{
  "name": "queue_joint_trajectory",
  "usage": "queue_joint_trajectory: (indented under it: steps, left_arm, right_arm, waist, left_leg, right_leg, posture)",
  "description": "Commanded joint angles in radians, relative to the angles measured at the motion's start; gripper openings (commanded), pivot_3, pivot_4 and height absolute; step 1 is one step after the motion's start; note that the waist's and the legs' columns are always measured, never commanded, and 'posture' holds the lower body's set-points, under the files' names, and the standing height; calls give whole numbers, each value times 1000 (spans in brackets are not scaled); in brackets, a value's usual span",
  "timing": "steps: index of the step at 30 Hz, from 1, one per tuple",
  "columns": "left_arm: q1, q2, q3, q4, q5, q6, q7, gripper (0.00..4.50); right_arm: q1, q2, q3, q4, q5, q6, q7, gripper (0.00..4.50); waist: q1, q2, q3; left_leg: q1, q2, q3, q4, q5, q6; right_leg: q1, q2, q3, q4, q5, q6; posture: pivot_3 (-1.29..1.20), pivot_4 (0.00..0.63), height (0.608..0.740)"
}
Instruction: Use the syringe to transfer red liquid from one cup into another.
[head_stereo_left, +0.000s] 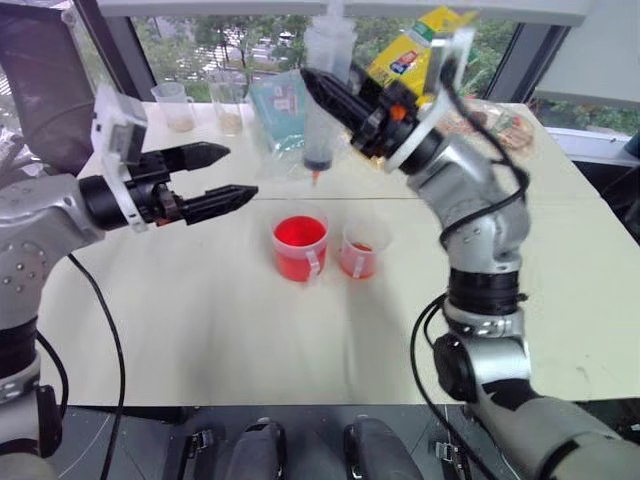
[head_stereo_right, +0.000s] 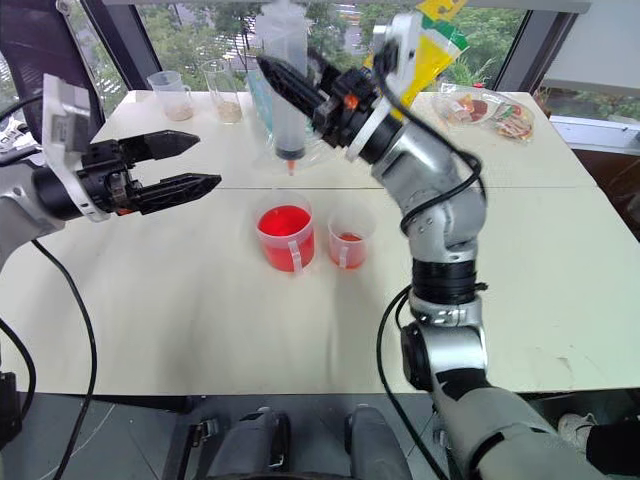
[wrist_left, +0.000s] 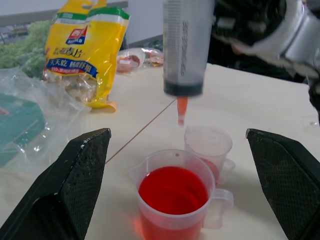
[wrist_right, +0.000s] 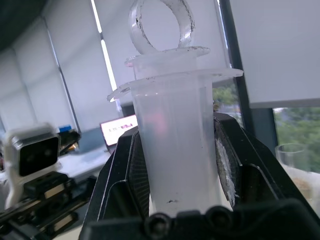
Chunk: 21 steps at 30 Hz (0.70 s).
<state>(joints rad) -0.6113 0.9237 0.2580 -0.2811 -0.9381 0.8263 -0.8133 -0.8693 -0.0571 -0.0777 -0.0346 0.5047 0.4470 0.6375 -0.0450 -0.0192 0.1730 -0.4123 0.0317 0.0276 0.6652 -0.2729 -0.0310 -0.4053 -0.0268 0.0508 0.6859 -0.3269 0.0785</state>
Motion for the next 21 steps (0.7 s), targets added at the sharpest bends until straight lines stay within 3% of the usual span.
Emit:
queue_joint_trajectory:
  steps: [1, 8, 21]
  left_arm:
    - [-45, 20, 17, -13, -1, -3, -18, 4500]
    - [-127, -9, -44, 48, 39, -14, -60, 4500]
    - [-193, -107, -141, 86, 100, -20, -126, 4500]
  right_arm:
    - [43, 16, 74, 37, -81, -154, 22, 1430]
    - [146, 43, 158, 131, -171, -311, 22, 1430]
    - [173, 42, 189, 162, -207, -354, 17, 1430]
  waist:
    - [1, 0, 0]
    - [0, 0, 0]
    - [0, 0, 0]
  left_leg:
    - [0, 0, 0, 0, 0, 0]
    - [0, 0, 0, 0, 0, -1]
    - [0, 0, 0, 0, 1, -1]
  right_leg:
    - [0, 0, 0, 0, 0, 0]
    - [0, 1, 0, 1, 0, 0]
    - [-1, 1, 0, 1, 0, 0]
  posture:
    - [0, 150, 740]
    - [0, 150, 740]
    - [0, 150, 740]
